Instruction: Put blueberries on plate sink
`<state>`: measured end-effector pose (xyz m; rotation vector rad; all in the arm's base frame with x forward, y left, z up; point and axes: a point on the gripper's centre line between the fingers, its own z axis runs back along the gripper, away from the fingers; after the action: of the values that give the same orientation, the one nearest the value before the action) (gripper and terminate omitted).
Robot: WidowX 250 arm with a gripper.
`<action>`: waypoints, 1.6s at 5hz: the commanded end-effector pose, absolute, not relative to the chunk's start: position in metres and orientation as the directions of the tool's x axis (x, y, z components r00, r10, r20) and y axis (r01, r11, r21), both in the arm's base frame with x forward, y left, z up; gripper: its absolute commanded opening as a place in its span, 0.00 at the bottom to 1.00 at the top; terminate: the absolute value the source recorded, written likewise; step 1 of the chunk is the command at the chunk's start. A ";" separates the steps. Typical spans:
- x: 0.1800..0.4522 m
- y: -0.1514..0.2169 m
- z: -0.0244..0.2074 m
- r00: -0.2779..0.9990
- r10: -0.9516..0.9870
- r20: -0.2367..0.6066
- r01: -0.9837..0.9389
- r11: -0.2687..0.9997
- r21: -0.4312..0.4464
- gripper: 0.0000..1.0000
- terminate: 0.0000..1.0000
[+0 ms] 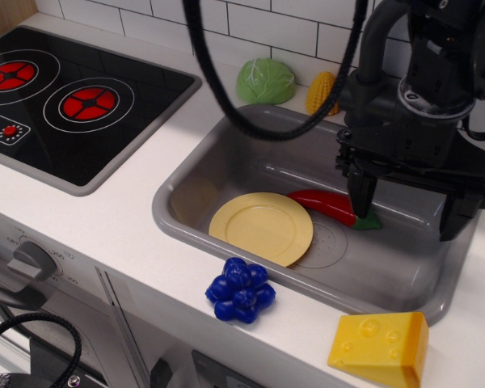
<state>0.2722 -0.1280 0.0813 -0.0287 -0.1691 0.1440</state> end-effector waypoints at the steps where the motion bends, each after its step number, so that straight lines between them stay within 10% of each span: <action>1: 0.272 -0.128 0.081 0.975 0.145 0.166 -0.140 0.989 -0.041 1.00 0.00; 8: 0.201 -0.033 0.105 0.988 -0.047 0.147 0.054 0.998 -0.044 1.00 0.00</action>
<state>0.1954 -0.0339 0.0979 -0.0438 -0.1216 -0.0527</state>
